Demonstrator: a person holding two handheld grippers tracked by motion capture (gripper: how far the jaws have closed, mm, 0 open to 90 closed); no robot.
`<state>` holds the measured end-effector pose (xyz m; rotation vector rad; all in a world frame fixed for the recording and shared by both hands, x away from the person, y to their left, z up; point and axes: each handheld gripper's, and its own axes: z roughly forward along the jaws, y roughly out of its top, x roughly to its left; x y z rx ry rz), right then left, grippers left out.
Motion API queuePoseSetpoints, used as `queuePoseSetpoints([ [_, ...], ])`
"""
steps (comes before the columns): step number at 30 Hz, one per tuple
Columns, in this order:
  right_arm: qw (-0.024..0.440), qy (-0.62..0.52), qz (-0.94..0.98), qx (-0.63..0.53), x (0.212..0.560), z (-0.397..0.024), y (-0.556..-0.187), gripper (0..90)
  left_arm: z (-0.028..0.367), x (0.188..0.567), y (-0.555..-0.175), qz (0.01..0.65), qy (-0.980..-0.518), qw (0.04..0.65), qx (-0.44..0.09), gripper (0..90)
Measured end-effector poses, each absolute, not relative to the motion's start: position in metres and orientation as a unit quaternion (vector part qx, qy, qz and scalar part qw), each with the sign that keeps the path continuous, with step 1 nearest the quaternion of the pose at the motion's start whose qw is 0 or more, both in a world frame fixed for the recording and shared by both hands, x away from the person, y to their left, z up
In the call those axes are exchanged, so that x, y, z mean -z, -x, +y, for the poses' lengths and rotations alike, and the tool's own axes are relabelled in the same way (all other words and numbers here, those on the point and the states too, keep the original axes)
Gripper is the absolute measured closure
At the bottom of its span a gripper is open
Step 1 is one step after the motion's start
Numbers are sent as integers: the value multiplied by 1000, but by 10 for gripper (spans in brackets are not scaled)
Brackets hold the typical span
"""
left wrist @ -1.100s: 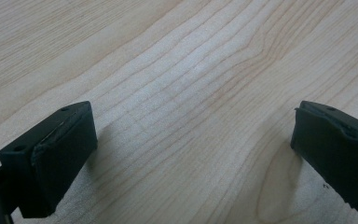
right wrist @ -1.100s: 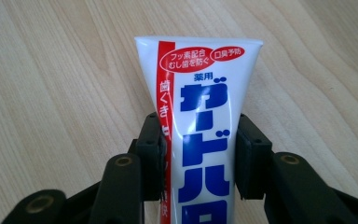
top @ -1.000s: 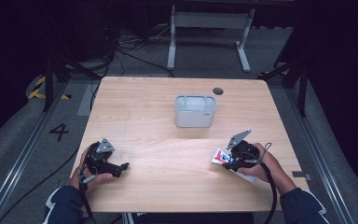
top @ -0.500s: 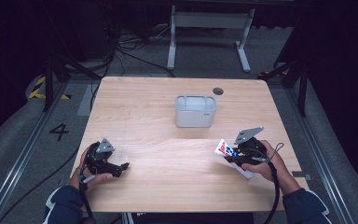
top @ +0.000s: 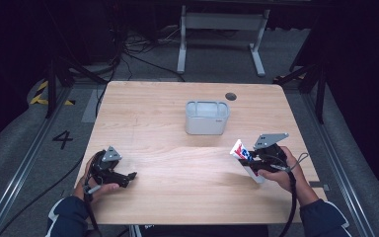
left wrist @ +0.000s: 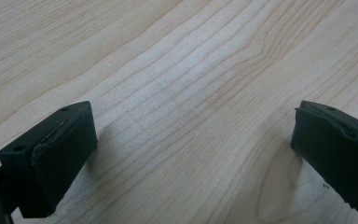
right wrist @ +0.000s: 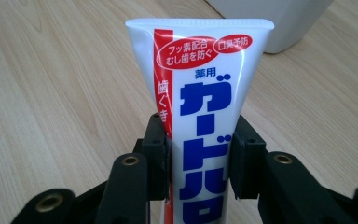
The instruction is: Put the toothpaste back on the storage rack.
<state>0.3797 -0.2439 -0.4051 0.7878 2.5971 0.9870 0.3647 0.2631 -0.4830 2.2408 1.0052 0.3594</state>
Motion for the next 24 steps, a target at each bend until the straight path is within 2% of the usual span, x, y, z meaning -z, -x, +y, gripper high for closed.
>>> queuePoseSetpoints([
  [24, 166, -273, 860, -398, 384, -245, -381, 649, 263, 483, -365, 383, -855, 323, -136, 6],
])
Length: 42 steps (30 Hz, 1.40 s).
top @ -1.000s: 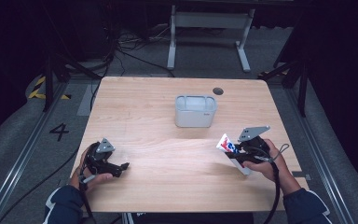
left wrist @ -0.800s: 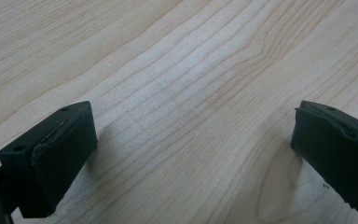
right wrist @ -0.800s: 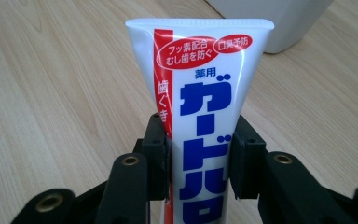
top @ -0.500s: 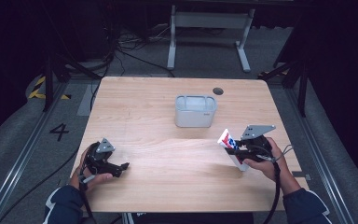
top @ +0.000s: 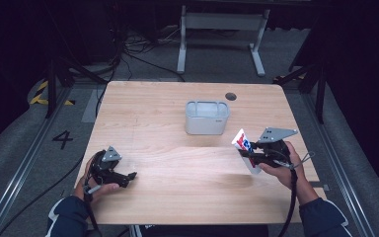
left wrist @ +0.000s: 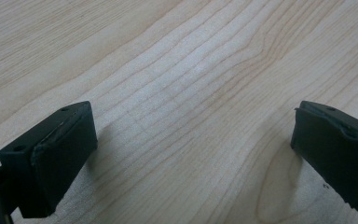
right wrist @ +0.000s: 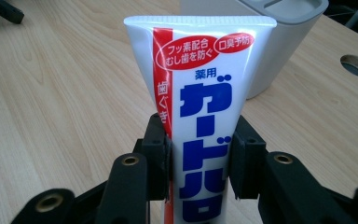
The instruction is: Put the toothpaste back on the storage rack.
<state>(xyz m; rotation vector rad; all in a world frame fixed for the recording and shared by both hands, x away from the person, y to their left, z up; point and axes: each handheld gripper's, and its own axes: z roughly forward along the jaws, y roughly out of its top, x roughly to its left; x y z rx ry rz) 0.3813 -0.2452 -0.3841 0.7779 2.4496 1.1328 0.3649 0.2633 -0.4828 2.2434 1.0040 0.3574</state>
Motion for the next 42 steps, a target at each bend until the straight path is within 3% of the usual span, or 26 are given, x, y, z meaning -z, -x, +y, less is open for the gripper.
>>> queuePoseSetpoints([
  [42, 188, -239, 841, -447, 337, -212, -401, 647, 263, 483, -365, 383, -854, 324, -137, 6],
])
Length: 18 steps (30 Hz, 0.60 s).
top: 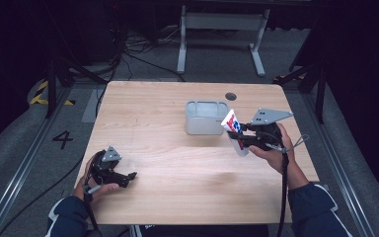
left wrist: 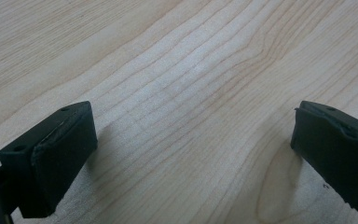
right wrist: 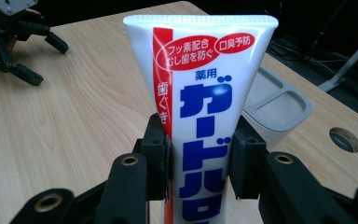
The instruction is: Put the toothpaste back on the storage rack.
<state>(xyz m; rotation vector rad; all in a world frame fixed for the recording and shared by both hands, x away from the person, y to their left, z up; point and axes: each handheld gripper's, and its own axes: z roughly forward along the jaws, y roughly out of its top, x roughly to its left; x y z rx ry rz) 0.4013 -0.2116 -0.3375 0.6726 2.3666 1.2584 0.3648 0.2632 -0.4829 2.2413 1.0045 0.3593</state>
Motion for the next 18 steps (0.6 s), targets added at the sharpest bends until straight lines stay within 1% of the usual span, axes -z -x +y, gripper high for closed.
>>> queuePoseSetpoints([
  [10, 190, -234, 839, -453, 330, -202, -408, 647, 263, 483, -365, 383, -854, 325, -137, 6],
  [18, 200, -232, 833, -461, 316, -195, -416, 647, 263, 483, -365, 383, -855, 323, -137, 6],
])
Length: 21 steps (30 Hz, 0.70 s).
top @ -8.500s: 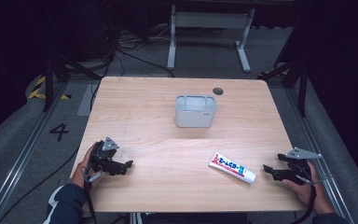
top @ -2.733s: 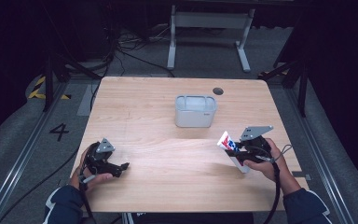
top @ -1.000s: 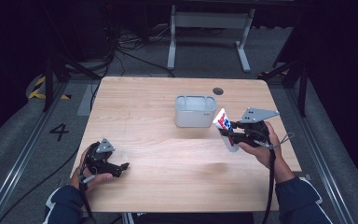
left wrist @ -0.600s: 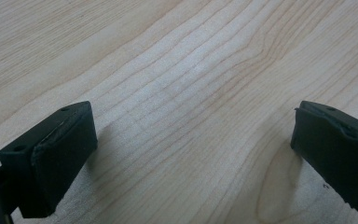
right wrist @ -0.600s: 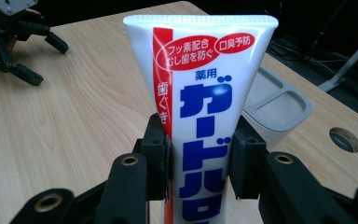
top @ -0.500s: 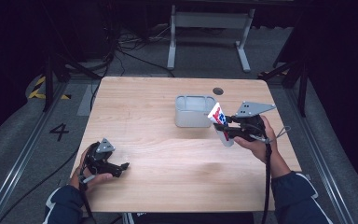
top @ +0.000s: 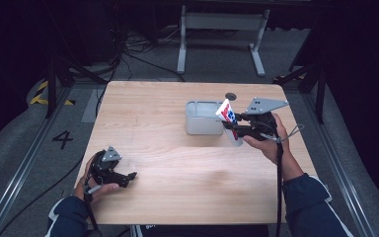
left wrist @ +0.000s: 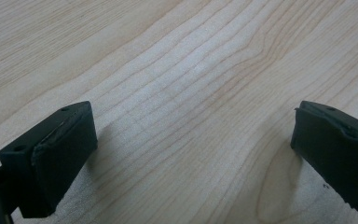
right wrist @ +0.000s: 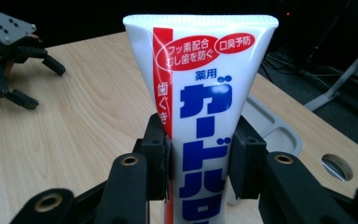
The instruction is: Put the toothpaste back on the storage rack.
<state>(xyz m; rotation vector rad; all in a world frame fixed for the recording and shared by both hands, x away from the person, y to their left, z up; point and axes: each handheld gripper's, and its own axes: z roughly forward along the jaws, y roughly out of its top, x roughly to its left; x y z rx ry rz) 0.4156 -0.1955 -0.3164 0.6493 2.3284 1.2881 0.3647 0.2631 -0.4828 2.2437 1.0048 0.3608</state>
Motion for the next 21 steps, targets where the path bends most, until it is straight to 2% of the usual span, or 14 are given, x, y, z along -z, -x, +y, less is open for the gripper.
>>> queuePoseSetpoints([
  [21, 223, -235, 813, -485, 287, -183, -442, 648, 263, 483, -365, 383, -853, 326, -138, 6],
])
